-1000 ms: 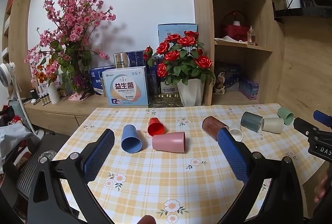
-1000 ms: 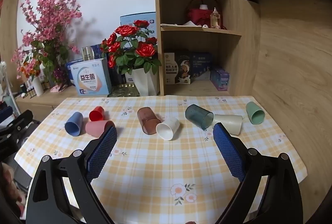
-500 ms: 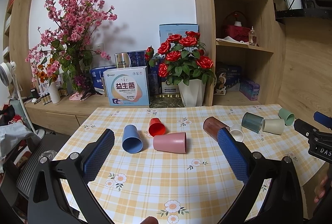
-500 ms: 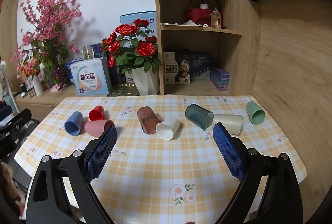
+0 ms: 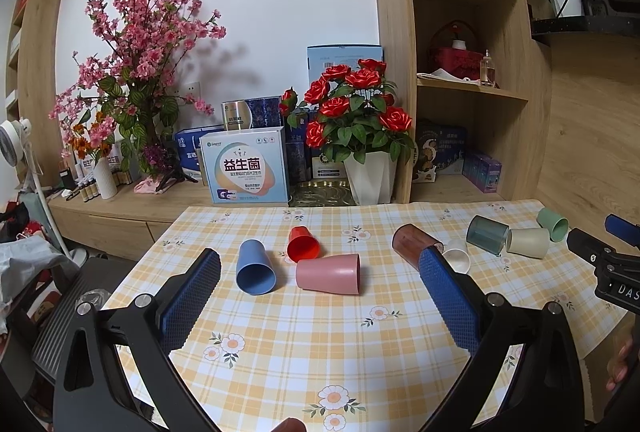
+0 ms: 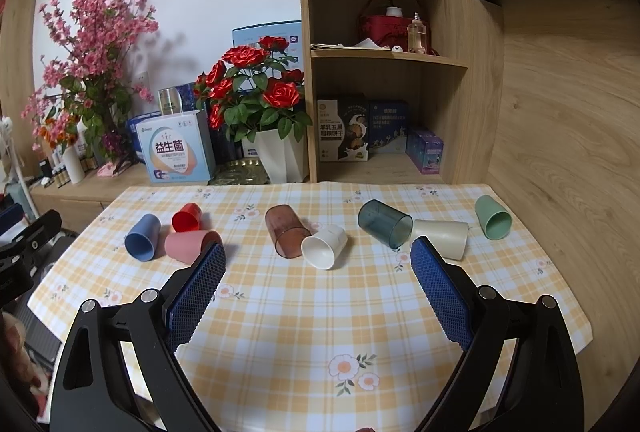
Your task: Flip cup upside down
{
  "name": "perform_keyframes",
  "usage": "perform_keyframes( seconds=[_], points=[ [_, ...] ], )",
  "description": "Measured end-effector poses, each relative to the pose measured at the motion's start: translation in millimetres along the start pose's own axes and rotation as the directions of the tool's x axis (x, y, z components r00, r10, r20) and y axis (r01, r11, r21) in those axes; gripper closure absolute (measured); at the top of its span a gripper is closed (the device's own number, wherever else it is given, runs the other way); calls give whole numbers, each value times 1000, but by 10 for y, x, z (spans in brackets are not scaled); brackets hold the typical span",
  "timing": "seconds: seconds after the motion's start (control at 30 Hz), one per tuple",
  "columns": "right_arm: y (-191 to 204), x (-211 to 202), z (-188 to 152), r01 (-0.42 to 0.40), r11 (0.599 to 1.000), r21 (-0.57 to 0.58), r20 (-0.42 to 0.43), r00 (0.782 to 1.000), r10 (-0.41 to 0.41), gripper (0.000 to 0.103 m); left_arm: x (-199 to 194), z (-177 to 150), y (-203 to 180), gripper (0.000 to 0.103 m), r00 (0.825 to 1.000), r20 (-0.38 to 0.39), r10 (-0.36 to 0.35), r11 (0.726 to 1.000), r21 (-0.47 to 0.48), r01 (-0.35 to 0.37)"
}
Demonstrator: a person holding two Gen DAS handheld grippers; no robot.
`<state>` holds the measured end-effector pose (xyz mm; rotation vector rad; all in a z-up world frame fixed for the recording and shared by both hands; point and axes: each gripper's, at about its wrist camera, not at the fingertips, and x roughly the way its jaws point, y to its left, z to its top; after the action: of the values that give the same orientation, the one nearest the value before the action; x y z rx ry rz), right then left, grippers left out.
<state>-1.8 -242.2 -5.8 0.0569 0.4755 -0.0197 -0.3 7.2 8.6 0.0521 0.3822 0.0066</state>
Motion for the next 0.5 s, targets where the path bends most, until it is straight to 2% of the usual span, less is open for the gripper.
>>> perform_keyframes(
  seconds=[0.5],
  points=[
    [3, 3, 1, -1, 1000, 1, -3, 1000, 1, 12, 12, -5, -15, 6, 1000, 1, 1, 1000, -1, -1]
  ],
)
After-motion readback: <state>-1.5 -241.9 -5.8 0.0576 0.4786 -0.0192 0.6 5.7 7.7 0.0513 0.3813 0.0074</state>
